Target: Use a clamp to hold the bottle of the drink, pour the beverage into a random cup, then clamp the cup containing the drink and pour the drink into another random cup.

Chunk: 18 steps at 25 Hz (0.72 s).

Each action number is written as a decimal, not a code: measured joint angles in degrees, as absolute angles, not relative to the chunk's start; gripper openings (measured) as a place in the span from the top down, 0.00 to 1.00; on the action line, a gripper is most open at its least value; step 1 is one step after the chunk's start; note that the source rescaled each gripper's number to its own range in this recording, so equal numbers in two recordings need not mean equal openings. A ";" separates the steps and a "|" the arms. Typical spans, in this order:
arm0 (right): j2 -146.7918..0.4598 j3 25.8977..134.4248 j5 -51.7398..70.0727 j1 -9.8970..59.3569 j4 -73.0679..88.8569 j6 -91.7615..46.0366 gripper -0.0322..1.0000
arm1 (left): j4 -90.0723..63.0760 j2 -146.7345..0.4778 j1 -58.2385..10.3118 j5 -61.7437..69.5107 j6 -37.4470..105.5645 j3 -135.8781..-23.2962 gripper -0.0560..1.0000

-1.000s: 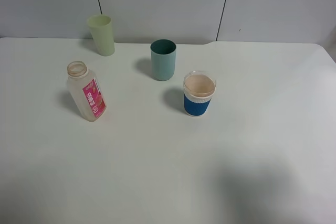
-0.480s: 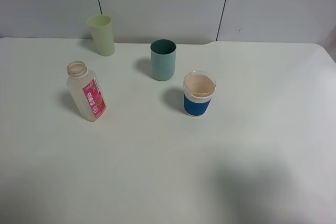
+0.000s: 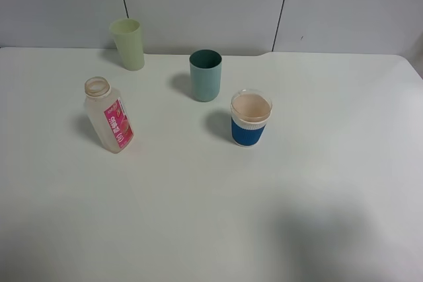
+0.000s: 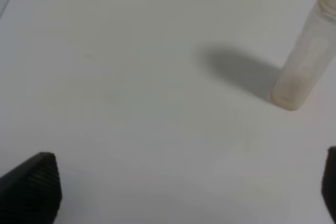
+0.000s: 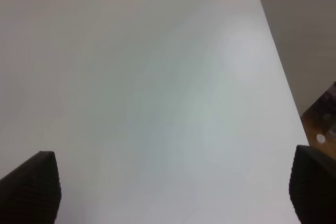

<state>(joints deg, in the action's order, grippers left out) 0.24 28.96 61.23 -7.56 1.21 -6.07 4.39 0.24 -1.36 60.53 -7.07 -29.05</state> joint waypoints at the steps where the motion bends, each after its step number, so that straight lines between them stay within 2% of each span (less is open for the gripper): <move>1: 0.24 28.96 61.23 -7.56 1.20 -5.78 0.35 | 4.39 0.24 -1.36 60.53 -7.07 -29.05 0.00; 18: 0.24 28.96 61.23 -7.56 0.91 -5.23 0.35 | 4.39 0.24 -1.36 60.53 -7.07 -29.05 0.00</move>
